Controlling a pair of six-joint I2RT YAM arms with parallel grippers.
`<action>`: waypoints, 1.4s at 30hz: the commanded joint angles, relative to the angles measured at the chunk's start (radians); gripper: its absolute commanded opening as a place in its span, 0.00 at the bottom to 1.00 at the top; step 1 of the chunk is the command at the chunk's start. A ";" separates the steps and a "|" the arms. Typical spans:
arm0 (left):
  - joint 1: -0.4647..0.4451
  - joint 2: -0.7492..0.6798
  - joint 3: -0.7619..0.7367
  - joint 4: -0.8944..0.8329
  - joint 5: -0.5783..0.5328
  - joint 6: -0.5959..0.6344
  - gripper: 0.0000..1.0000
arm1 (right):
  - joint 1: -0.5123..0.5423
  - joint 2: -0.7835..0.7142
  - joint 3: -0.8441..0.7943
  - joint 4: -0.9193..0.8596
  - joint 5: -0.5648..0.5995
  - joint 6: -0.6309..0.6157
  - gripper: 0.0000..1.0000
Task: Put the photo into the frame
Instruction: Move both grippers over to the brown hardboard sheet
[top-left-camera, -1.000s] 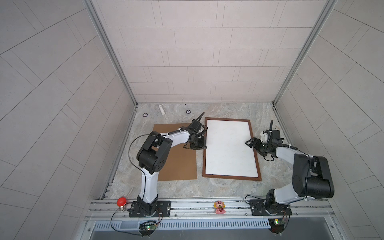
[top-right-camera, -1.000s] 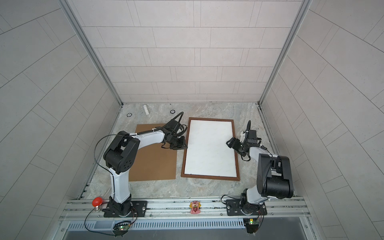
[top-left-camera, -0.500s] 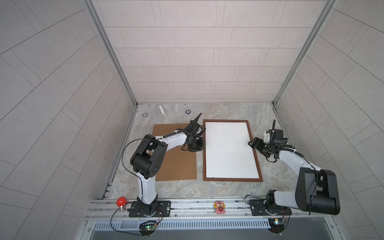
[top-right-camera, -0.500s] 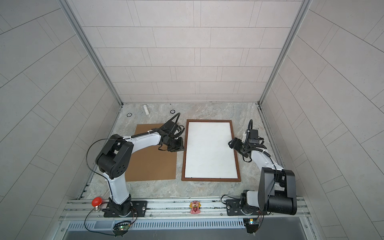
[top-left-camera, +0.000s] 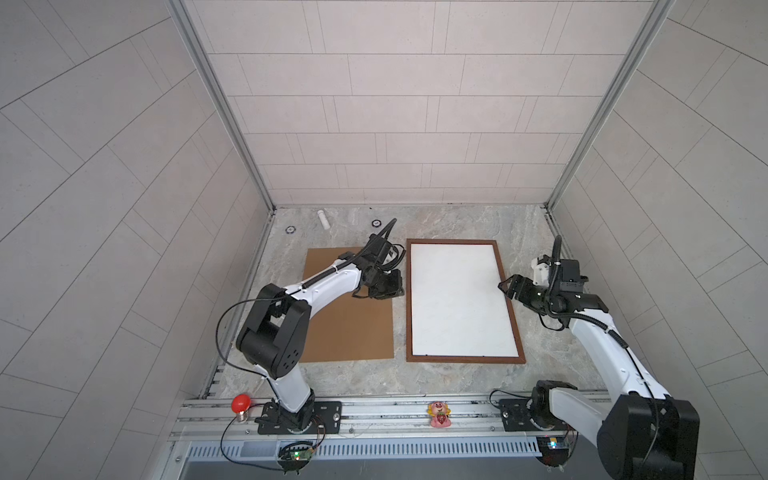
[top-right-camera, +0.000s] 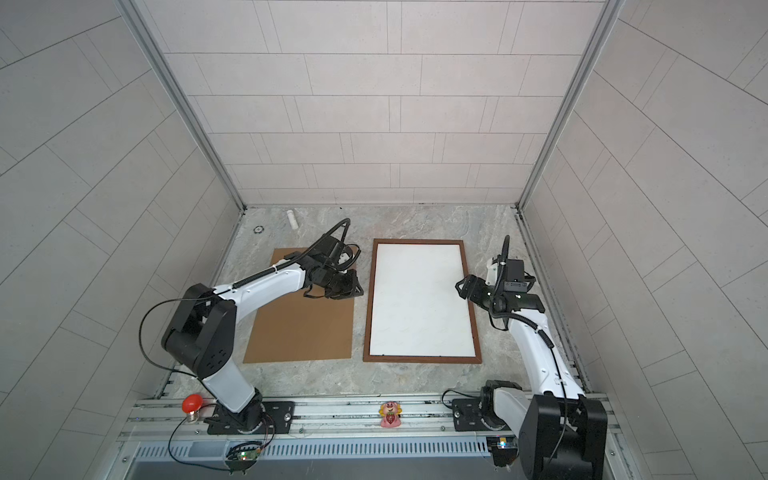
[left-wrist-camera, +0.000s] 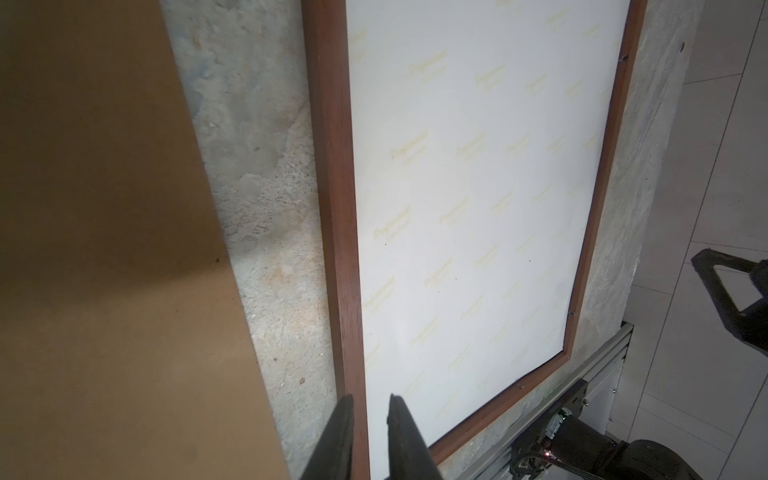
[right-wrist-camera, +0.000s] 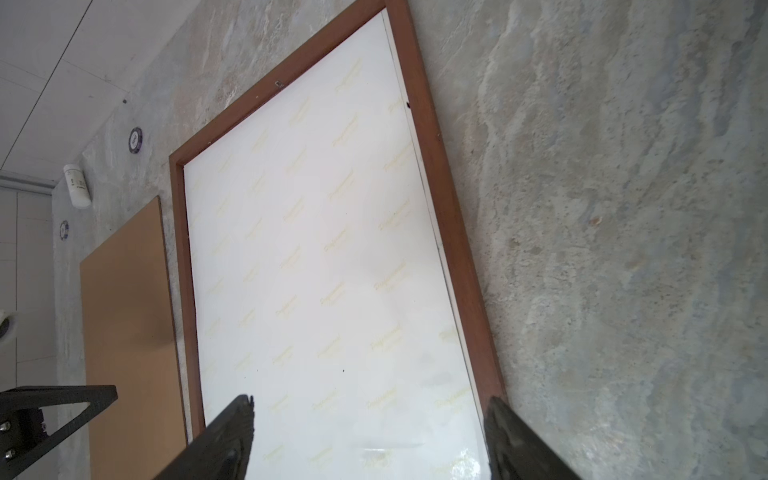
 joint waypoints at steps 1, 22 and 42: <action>0.001 -0.096 -0.005 -0.150 -0.119 0.074 0.26 | 0.020 -0.077 0.044 -0.113 0.010 0.004 0.83; 0.406 -0.328 -0.248 -0.161 -0.256 -0.029 0.73 | 0.849 0.348 0.232 0.305 0.264 0.337 0.82; 0.733 -0.034 -0.106 0.043 -0.369 -0.106 0.84 | 0.934 1.003 0.771 0.224 0.219 0.321 0.83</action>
